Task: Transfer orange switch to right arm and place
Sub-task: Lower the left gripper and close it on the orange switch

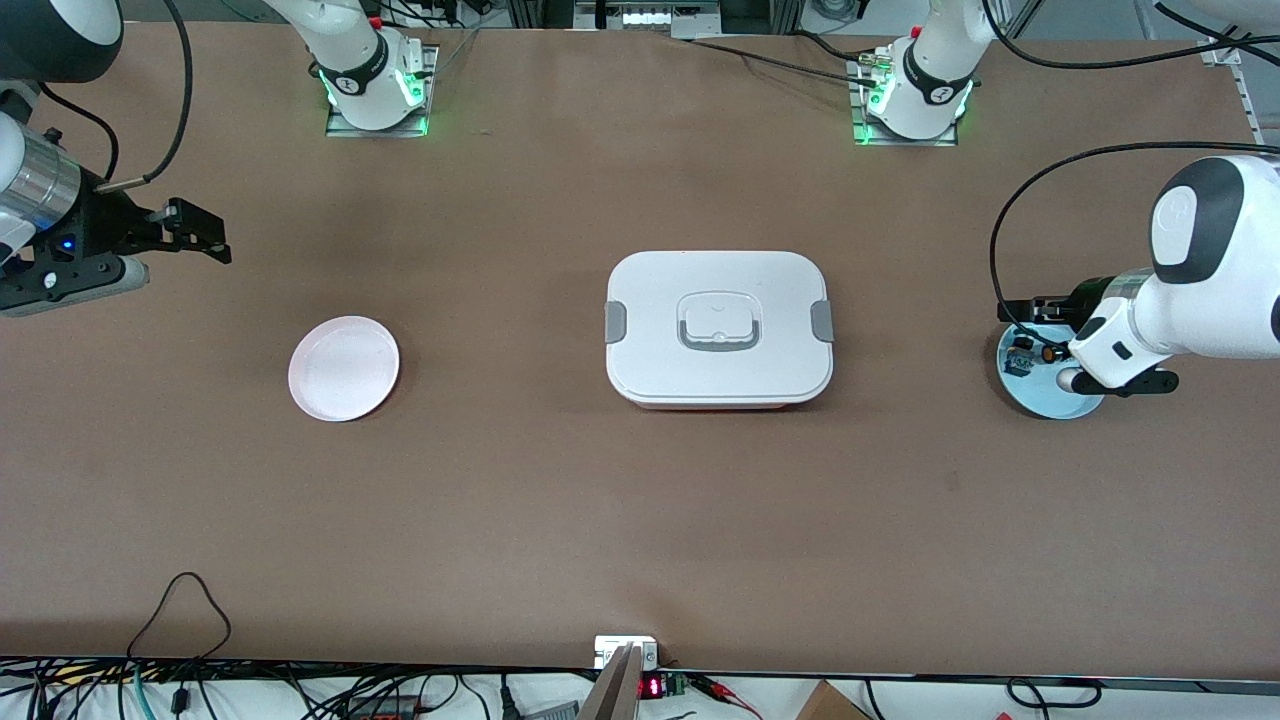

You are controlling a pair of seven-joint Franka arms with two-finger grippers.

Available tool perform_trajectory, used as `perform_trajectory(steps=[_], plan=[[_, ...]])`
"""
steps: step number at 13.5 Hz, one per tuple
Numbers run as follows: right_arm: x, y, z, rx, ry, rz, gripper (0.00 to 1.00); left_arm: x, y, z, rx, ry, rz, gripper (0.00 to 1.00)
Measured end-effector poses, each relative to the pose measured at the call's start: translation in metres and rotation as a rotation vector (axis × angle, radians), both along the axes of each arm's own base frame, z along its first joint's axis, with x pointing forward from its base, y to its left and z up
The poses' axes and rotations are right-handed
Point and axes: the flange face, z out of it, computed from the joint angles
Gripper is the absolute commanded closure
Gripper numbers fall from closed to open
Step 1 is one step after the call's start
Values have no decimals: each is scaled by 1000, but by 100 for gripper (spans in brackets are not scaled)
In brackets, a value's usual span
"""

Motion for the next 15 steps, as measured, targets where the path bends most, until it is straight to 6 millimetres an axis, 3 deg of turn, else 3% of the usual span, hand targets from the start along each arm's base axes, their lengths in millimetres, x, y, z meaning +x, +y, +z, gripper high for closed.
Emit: perform_trajectory(steps=[2,4,8,15], plan=[[0,-1,0,0,0,-1,0,0,8,-5,27,9,-4,0],[0,-6,0,-1,0,-11,0,0,29,-13,42,6,15,0],[1,-12,-1,-1,2,-21,0,-7,76,-52,21,-47,24,0],[1,-11,-2,-1,3,-19,0,-7,102,-102,20,-150,-22,0]])
